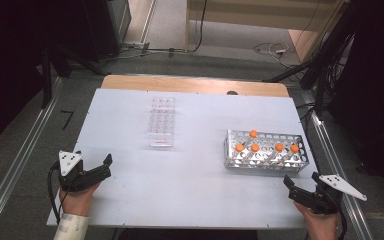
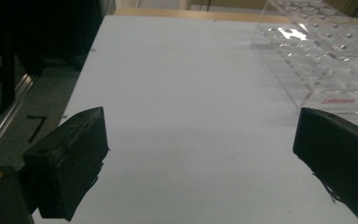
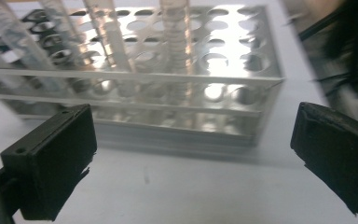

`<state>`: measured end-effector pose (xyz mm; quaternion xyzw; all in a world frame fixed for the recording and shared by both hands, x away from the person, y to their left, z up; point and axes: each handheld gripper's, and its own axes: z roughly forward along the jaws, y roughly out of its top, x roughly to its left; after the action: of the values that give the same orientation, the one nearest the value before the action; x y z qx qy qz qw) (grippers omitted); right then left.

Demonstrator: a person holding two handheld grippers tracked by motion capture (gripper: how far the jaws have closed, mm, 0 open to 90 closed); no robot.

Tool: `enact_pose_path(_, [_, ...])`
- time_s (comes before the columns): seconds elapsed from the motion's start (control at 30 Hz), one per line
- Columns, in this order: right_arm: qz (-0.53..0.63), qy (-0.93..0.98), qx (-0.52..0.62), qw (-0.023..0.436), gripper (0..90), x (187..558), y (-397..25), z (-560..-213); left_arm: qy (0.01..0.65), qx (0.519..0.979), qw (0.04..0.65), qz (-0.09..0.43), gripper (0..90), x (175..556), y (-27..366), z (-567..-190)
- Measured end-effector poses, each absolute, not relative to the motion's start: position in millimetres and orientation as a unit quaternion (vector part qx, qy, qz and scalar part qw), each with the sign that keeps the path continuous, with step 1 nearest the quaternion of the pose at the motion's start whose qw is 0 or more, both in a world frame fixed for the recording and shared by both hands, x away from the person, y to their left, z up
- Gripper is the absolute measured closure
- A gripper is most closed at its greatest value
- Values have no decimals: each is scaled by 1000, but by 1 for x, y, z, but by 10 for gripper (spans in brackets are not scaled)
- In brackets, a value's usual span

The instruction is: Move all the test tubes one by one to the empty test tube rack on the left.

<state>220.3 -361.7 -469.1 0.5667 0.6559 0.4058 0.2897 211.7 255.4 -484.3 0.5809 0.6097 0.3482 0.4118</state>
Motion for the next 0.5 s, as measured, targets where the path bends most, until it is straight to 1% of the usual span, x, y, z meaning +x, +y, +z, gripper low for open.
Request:
enact_pose_path(0.07, [399,664,558,299,0,219,-360,-468,617,577,408,347,30,214,259,-486])
enact_pose_path(0.1, [388,669,553,310,35,217,-357,-468,617,575,409,348,30,215,259,-486])
enact_pose_path(0.13, [388,669,553,310,35,217,-357,-468,616,577,408,349,30,217,259,-487])
enact_pose_path(0.17, [379,669,549,327,54,216,-356,-469,616,580,405,346,26,219,259,-488])
enact_pose_path(0.2, [376,670,546,333,59,216,-355,-469,615,584,405,342,16,220,259,-489])
enact_pose_path(0.3, [386,662,551,331,103,214,-359,-468,614,589,404,336,10,223,257,-489])
enact_pose_path(0.4, [382,661,556,330,106,215,-361,-470,608,587,412,341,9,221,257,-487])
enact_pose_path(0.5, [375,659,562,329,110,215,-361,-472,610,585,402,352,14,220,256,-488])
